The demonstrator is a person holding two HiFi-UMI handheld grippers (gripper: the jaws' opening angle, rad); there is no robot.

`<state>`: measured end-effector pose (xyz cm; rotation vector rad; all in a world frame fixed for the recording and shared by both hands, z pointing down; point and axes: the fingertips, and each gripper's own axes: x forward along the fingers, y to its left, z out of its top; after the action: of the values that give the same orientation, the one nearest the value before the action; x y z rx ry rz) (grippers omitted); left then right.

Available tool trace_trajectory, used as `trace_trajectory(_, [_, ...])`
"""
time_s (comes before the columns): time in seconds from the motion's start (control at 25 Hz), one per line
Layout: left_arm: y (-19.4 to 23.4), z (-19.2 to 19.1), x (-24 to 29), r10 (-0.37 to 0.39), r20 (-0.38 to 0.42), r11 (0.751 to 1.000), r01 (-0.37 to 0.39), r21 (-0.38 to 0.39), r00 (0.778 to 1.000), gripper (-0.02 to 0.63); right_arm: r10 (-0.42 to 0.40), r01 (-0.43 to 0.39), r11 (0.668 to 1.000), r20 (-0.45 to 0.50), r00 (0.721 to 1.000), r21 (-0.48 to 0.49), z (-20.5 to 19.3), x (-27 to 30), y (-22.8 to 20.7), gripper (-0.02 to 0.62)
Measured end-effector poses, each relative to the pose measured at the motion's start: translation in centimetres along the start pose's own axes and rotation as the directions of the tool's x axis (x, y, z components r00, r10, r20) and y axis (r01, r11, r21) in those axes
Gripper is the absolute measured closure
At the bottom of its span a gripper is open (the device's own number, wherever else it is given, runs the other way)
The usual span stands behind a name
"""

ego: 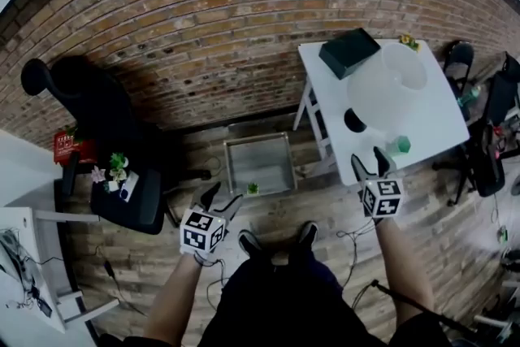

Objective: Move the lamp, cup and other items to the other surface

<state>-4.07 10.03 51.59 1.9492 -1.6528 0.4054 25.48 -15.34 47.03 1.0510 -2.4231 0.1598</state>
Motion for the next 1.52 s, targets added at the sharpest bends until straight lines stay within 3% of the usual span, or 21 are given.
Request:
trace_trajectory(0.32, [5.9, -3.0, -5.7, 0.028, 0.020, 0.999, -0.028, -0.024, 0.999, 0.321, 0.115, -0.116, 0.991, -0.019, 0.993, -0.065, 0.1, 2.3, 12.7, 0.304])
trace_trajectory(0.6, [7.4, -4.8, -8.0, 0.030, 0.031, 0.999, -0.029, -0.025, 0.999, 0.321, 0.250, -0.266, 0.952, -0.118, 0.961, -0.152, -1.9, 3.2, 21.3, 0.302])
trace_trajectory(0.8, [7.2, -7.3, -8.7, 0.032, 0.004, 0.999, -0.032, -0.044, 0.999, 0.321, 0.371, -0.411, 0.883, -0.202, 0.906, -0.227, -4.7, 5.2, 28.0, 0.304])
trace_trajectory(1.04, [7.2, -9.1, -8.1, 0.057, -0.033, 0.998, -0.058, -0.026, 0.998, 0.319, 0.473, -0.563, 0.777, -0.331, 0.817, -0.280, -10.4, 8.4, 33.5, 0.304])
trace_trajectory(1.24, [9.0, -12.4, -4.9, 0.108, -0.087, 0.988, -0.117, -0.105, 0.990, 0.322, 0.510, -0.613, 0.761, -0.388, 0.768, -0.213, -15.8, 12.2, 34.9, 0.310])
trace_trajectory(1.36, [9.6, -13.9, -2.2, 0.113, -0.121, 0.986, -0.126, -0.107, 0.986, 0.324, 0.528, -0.639, 0.745, -0.417, 0.740, -0.190, -19.1, 15.2, 35.1, 0.304])
trace_trajectory(1.52, [9.9, -15.7, 1.0, 0.120, -0.154, 0.986, -0.136, -0.101, 0.981, 0.324, 0.537, -0.690, 0.675, -0.468, 0.702, -0.260, -23.5, 18.9, 35.1, 0.302])
